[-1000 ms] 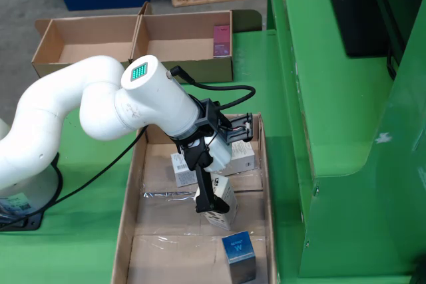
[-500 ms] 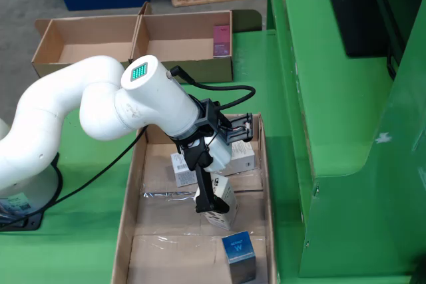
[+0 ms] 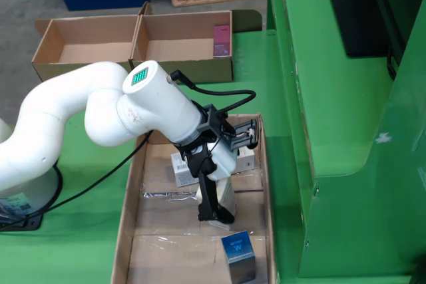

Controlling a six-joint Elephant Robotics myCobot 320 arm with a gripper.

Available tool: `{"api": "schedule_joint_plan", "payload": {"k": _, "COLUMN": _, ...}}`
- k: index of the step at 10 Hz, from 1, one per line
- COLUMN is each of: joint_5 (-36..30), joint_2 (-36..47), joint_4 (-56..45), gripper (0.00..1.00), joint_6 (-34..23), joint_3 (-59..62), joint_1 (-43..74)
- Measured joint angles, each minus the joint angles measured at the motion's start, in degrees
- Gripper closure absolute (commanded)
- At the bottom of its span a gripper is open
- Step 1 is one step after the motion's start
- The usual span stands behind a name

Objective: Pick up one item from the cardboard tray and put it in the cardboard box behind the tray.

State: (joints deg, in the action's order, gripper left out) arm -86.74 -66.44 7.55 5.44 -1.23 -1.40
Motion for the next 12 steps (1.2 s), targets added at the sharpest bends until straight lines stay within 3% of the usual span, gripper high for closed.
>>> {"api": "schedule_joint_plan", "payload": {"k": 4, "joint_5": 5.8, "joint_2": -1.7, "joint_4": 6.5, "gripper": 0.0, "joint_6": -0.8, "joint_3": 0.0, "joint_1": 0.3}}
{"api": "schedule_joint_plan", "payload": {"k": 12, "joint_5": 5.9, "joint_2": -1.7, "joint_4": 6.6, "gripper": 0.0, "joint_6": -0.8, "joint_3": 0.0, "joint_1": 0.3}}
